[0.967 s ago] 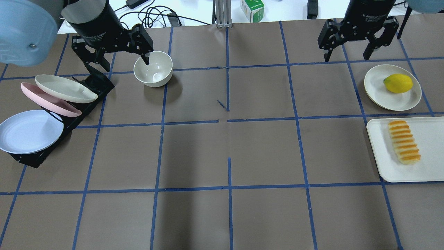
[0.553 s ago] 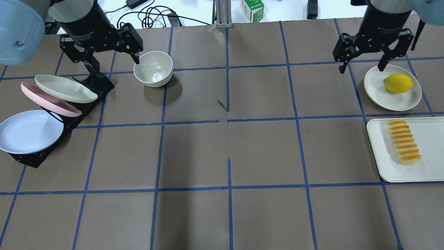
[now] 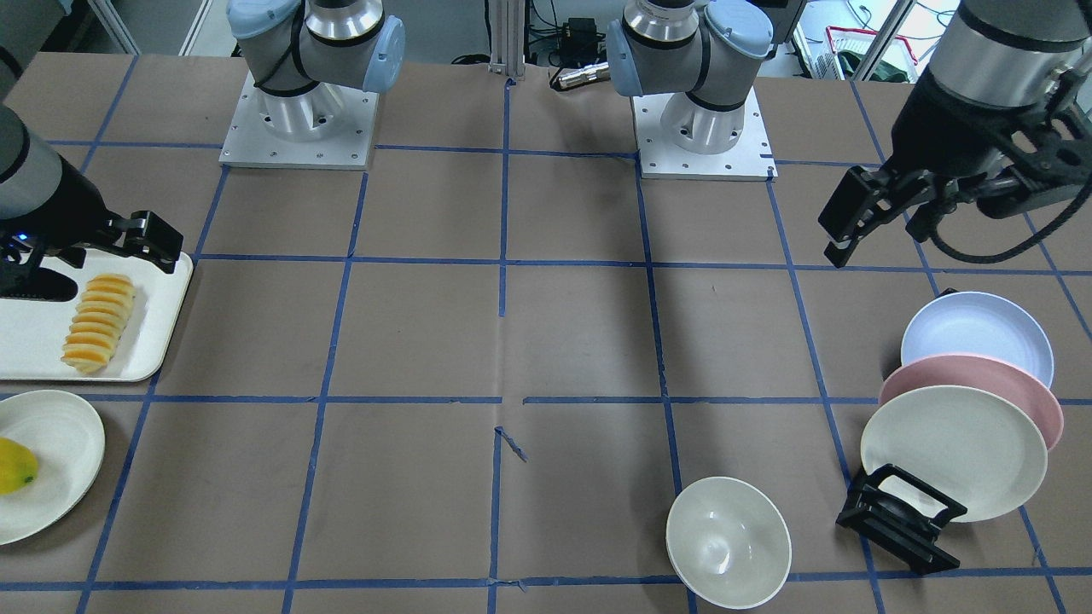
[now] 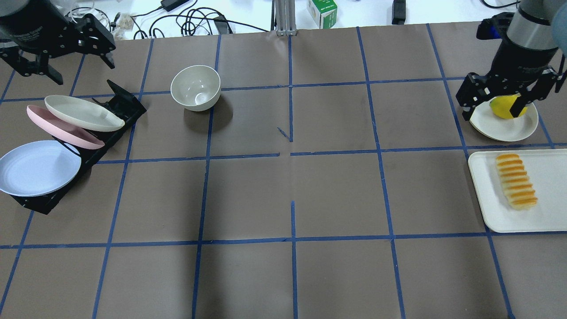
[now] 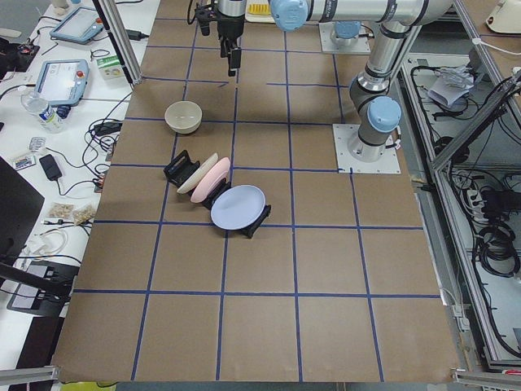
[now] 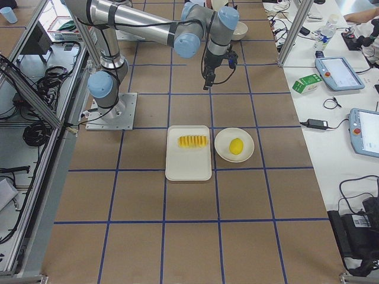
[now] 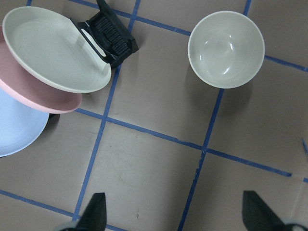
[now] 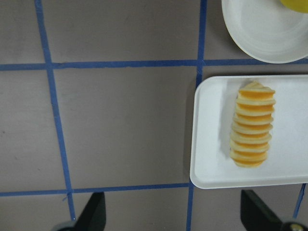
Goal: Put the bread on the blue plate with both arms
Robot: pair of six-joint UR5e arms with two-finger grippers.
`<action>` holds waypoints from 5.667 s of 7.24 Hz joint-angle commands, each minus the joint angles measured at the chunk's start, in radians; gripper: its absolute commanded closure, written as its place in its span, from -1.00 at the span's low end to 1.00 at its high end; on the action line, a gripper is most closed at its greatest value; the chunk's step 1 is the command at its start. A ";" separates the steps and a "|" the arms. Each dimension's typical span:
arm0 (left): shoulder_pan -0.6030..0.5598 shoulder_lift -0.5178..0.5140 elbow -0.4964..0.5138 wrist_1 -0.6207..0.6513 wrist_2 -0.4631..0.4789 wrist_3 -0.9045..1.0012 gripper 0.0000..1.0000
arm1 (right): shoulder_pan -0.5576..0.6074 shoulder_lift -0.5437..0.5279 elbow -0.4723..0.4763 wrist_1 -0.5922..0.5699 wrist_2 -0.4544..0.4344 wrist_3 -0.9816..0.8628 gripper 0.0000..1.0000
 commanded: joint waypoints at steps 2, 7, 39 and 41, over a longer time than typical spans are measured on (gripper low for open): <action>0.069 0.034 -0.025 -0.026 0.236 0.012 -1.00 | -0.162 0.004 0.171 -0.225 -0.002 -0.259 -1.00; 0.533 -0.003 -0.125 0.152 0.133 0.032 -1.00 | -0.259 0.018 0.320 -0.421 0.006 -0.353 -1.00; 0.658 -0.069 0.043 -0.096 -0.200 0.322 1.00 | -0.339 0.187 0.357 -0.600 -0.063 -0.388 1.00; 0.485 -0.069 -0.079 -0.103 -0.328 0.310 1.00 | -0.328 0.161 0.255 -0.463 -0.062 -0.387 1.00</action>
